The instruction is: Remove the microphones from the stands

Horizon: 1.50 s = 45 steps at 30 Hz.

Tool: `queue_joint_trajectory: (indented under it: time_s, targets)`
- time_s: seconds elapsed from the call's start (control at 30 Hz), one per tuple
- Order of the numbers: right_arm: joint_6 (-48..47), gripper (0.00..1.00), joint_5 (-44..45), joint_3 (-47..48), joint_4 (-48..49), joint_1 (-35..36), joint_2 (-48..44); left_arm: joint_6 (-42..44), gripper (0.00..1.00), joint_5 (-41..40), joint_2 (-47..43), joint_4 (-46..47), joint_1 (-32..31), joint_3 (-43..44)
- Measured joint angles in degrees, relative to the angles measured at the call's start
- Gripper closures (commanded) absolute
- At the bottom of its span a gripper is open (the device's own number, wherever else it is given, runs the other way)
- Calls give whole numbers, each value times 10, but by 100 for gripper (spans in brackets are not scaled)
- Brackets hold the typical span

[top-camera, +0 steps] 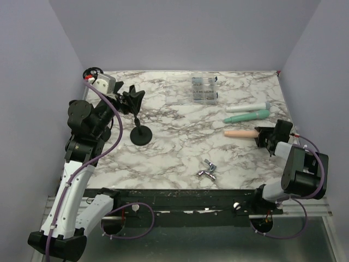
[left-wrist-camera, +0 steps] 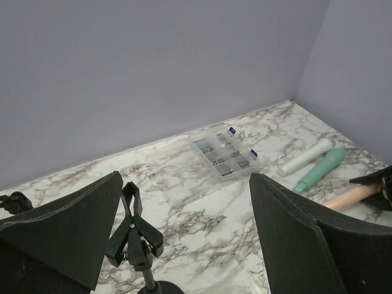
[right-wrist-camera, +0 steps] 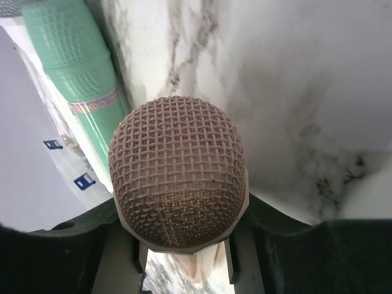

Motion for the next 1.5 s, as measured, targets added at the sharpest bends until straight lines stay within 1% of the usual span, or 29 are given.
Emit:
queue_joint_trajectory:
  time_s: [0.07,0.23,0.33,0.43,0.53,0.6,0.63,0.67,0.77,0.8,1.2,1.23,1.27,1.37,1.4,1.5]
  targets:
    - [-2,85,2,16,-4,-1,12,0,13,-2,1,-1,0,-2]
    - [-5,74,7,51,-9,-1,39,0,13,-6,1,-1,0,-4]
    - [-7,70,7,61,-13,-2,50,1,13,-10,1,-1,0,-4]
    - [-7,61,8,61,-20,-2,52,2,13,-15,0,-1,0,-5]
    - [-7,48,8,61,-21,-2,51,2,13,-17,0,-1,0,-5]
    - [-7,46,8,61,-20,-2,51,2,13,-17,0,-1,0,-5]
    - [-7,44,7,59,-18,-2,51,2,13,-17,0,-1,0,-5]
    - [-7,40,7,58,-17,-2,52,2,13,-18,0,-1,0,-5]
    - [-7,35,5,56,-5,-2,51,2,13,-18,0,-1,0,-5]
    - [-7,32,4,56,-2,-2,51,2,13,-18,-1,-1,0,-5]
    - [-18,30,2,46,3,-2,28,2,13,-19,-2,-1,0,-5]
    - [-20,29,2,46,2,-2,23,2,13,-19,-2,-1,0,-5]
    - [-24,26,2,46,0,-2,18,2,13,-19,-2,-1,0,-5]
    - [-37,24,2,46,-8,-2,-7,2,13,-19,-2,-1,0,-5]
    - [-41,20,2,46,-10,-3,-16,2,13,-19,-2,-1,0,-5]
    - [-66,18,2,46,-19,-3,-53,2,13,-19,-2,-1,0,-5]
